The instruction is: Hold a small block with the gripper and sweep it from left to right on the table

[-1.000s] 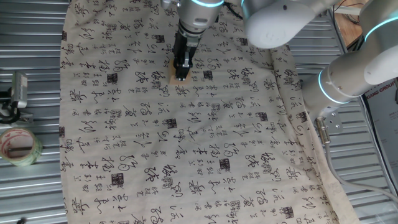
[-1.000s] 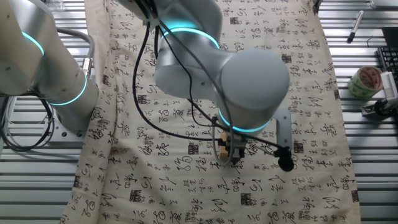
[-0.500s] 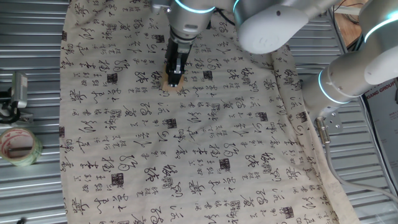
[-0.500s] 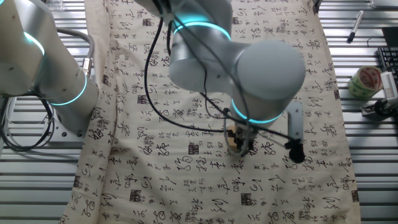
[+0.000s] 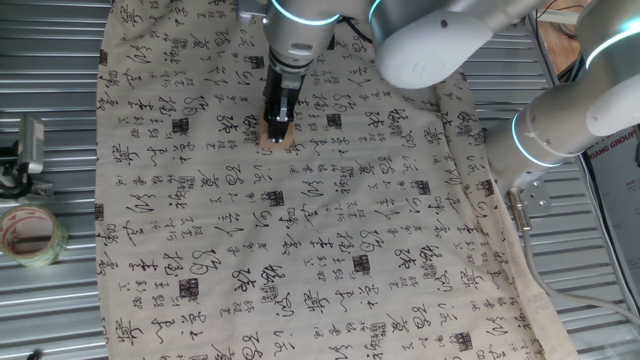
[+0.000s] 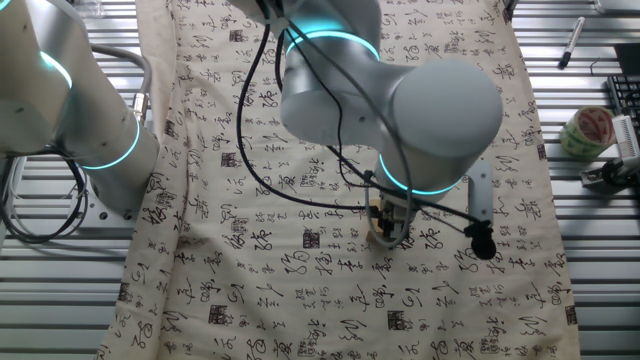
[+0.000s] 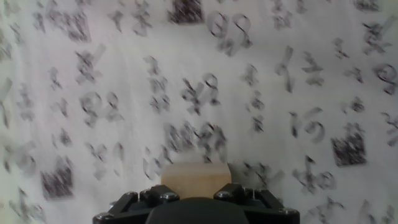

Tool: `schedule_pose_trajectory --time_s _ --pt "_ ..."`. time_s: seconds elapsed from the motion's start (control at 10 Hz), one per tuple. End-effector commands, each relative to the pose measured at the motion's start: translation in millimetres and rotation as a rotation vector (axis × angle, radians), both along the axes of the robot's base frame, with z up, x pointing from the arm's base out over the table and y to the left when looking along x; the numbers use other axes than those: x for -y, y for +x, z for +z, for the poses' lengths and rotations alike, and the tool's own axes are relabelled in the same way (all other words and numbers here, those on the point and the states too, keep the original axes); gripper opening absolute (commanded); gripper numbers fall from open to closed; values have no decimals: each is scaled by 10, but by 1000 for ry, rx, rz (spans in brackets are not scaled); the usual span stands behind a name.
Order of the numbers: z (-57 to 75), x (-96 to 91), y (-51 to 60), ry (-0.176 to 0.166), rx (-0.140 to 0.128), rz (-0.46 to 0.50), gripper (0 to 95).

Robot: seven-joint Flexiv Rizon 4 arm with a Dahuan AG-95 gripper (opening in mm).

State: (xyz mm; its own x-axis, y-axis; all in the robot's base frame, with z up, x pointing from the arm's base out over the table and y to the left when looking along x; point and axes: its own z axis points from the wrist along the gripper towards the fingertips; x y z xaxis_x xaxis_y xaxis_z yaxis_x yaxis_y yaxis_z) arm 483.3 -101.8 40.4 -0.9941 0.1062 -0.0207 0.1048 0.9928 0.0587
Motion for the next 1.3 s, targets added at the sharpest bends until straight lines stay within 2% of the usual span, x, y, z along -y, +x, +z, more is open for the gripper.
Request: schedule_pose_trajectory --time_s 0.1,0.5,1.3 --pt "-162 -20 -6 10 -5 3 0" --pt "-160 -34 4 10 -9 -8 0" --pt "-181 -63 25 17 1 -15 0"
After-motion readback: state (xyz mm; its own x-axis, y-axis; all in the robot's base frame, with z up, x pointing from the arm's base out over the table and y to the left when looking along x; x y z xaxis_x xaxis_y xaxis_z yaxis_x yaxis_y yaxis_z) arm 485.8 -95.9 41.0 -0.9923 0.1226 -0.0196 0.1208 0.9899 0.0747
